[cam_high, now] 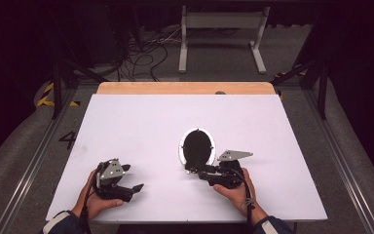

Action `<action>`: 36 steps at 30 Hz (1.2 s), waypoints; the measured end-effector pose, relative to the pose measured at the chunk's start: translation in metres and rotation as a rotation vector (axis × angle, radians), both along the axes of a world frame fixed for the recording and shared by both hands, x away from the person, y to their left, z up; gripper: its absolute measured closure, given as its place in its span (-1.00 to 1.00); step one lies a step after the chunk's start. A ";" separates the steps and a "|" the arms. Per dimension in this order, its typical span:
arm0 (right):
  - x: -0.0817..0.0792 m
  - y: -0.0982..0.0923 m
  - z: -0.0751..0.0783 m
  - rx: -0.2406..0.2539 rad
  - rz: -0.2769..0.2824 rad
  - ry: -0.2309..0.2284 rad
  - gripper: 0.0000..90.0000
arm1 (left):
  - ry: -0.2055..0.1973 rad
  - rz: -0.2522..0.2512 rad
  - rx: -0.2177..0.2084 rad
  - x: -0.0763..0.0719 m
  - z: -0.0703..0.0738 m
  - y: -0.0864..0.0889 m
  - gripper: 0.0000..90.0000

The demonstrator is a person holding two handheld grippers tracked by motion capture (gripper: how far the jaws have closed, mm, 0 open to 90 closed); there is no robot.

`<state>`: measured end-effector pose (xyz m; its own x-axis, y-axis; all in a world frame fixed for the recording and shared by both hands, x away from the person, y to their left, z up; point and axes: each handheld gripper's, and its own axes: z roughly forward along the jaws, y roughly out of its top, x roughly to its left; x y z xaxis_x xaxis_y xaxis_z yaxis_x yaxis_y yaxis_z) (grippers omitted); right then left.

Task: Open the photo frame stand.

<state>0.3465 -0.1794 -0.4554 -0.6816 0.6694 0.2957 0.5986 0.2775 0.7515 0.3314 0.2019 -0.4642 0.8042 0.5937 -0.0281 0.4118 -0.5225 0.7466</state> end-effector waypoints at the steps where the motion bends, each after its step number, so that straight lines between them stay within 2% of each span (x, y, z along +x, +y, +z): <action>1: 0.004 -0.003 -0.002 0.057 -0.011 0.035 0.35 | 0.009 0.005 -0.002 0.001 0.000 -0.002 -0.63; 2: 0.009 -0.011 -0.004 0.145 -0.027 0.072 0.37 | 0.028 0.009 -0.014 0.006 0.000 -0.006 -0.61; 3: 0.011 -0.013 -0.006 0.169 -0.031 0.088 0.37 | 0.028 0.009 -0.014 0.006 0.000 -0.006 -0.61; 4: 0.011 -0.013 -0.006 0.169 -0.031 0.088 0.37 | 0.038 0.003 -0.027 0.009 0.000 -0.010 -0.61; 5: 0.015 -0.017 -0.008 0.208 -0.029 0.127 0.36 | 0.043 0.002 -0.034 0.013 0.001 -0.014 -0.61; 7: 0.018 -0.021 -0.011 0.255 -0.037 0.171 0.35 | 0.039 -0.002 -0.045 0.018 0.003 -0.021 -0.61; 8: 0.018 -0.020 -0.011 0.262 -0.042 0.187 0.37 | 0.041 -0.017 -0.047 0.022 0.004 -0.027 -0.61; 10: 0.021 -0.018 -0.012 0.329 -0.077 0.245 0.40 | 0.041 -0.046 -0.035 0.030 0.006 -0.044 -0.61; 11: 0.021 -0.018 -0.012 0.329 -0.077 0.245 0.40 | 0.041 -0.046 -0.035 0.030 0.006 -0.044 -0.60; 12: 0.021 -0.017 -0.014 0.368 -0.107 0.278 0.41 | 0.037 -0.058 -0.022 0.033 0.006 -0.050 -0.60; 13: 0.022 -0.015 -0.015 0.383 -0.126 0.294 0.41 | 0.034 -0.059 -0.015 0.035 0.007 -0.055 -0.60; 18: 0.023 -0.016 -0.023 0.433 -0.233 0.338 0.44 | 0.033 -0.085 -0.013 0.046 0.008 -0.078 -0.60; 19: 0.024 -0.016 -0.022 0.433 -0.238 0.333 0.44 | 0.035 -0.095 -0.015 0.049 0.008 -0.084 -0.60; 25: 0.031 -0.015 -0.023 0.444 -0.217 0.323 0.43 | 0.037 -0.098 -0.019 0.059 0.007 -0.092 -0.60; 26: 0.033 -0.014 -0.023 0.439 -0.213 0.317 0.43 | 0.047 -0.095 -0.025 0.061 0.006 -0.093 -0.59; 30: 0.039 -0.011 -0.022 0.437 -0.206 0.317 0.42 | 0.039 -0.081 -0.028 0.070 0.006 -0.096 -0.54; 33: 0.040 -0.009 -0.021 0.422 -0.200 0.310 0.44 | 0.051 -0.064 -0.028 0.075 0.005 -0.097 -0.50; 36: 0.040 -0.010 -0.020 0.402 -0.194 0.310 0.47 | 0.070 -0.063 -0.072 0.081 0.005 -0.094 -0.49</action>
